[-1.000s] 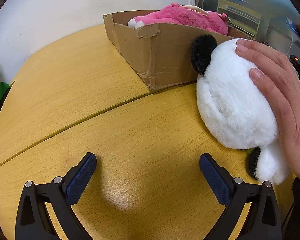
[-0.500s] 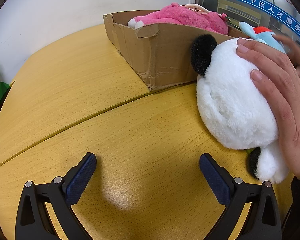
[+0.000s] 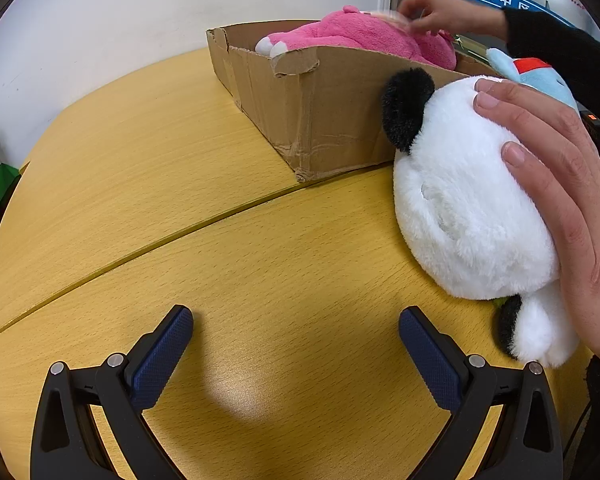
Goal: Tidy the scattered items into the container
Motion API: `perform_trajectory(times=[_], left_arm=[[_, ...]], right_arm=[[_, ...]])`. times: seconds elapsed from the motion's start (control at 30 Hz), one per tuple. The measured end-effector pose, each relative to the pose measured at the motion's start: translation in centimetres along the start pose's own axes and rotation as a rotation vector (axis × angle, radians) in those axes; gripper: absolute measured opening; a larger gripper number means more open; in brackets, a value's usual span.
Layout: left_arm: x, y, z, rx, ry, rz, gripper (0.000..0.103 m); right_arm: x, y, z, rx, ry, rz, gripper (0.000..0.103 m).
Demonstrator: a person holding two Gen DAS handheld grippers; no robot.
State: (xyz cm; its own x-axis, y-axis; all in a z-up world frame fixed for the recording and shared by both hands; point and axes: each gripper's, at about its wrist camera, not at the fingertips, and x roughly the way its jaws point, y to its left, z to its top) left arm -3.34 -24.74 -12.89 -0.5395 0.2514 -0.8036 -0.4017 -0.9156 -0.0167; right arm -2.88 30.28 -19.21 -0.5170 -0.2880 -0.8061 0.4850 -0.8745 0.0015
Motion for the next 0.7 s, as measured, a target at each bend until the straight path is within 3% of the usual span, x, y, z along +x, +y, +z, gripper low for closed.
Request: perform_trajectory(times=[0.7], left_arm=[[-0.01, -0.03, 0.03, 0.0, 0.0, 0.0, 0.103]], right_arm=[[0.02, -0.01, -0.04, 0.001, 0.0, 0.0, 0.103]])
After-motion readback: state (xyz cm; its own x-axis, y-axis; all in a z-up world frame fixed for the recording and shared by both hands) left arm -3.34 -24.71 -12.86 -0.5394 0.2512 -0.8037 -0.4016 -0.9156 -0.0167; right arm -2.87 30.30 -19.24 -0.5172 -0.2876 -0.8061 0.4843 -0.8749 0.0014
